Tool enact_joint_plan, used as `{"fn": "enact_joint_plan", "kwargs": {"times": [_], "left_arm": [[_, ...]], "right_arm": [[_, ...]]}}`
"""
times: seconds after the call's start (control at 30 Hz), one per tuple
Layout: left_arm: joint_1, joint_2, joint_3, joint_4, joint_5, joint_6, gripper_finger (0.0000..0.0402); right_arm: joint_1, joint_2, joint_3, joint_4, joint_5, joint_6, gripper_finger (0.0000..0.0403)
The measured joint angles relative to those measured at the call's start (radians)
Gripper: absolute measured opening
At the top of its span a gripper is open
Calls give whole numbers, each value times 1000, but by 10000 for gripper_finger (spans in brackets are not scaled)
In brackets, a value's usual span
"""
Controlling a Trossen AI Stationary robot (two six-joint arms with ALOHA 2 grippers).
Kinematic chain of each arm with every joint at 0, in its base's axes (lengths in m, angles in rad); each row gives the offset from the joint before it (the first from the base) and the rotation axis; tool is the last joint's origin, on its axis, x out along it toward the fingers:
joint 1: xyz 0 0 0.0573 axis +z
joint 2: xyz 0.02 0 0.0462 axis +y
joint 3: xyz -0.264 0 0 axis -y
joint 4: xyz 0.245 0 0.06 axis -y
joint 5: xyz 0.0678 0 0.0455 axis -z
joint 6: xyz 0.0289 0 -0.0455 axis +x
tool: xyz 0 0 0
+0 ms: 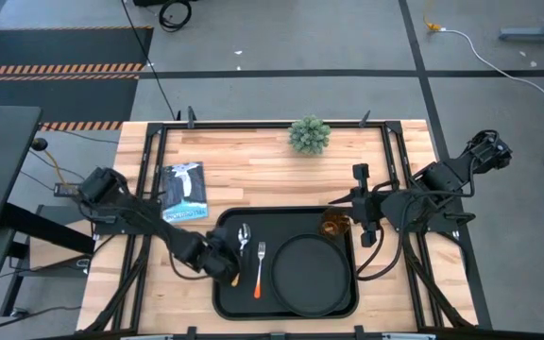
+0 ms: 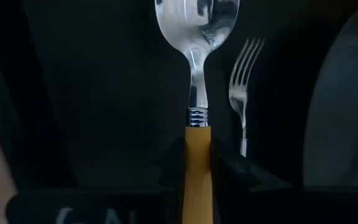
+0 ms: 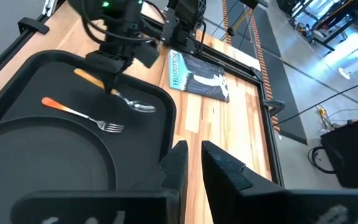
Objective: Pick and place plate/cup/fork/spoon on tray
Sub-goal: Put the yellow spoon to the left side of the orange fork on the black serving tray
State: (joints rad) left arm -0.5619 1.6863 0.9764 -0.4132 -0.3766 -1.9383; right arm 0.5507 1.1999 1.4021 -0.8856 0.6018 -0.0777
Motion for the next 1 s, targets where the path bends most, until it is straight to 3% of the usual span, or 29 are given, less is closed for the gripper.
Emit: {"fn": "enact_joint_plan", "kwargs": {"times": [0.27,0.5,1.0], "left_arm": [[-25,125,113,8,21,-1,63],[-27,194,253,-247,64,-16,63],[-33,255,262,-239,114,-82,64]], "right_arm": [[0,0,0,2,0,-5,52],[0,0,0,2,-1,-1,52],[13,0,0,2,-28,5,52]]}}
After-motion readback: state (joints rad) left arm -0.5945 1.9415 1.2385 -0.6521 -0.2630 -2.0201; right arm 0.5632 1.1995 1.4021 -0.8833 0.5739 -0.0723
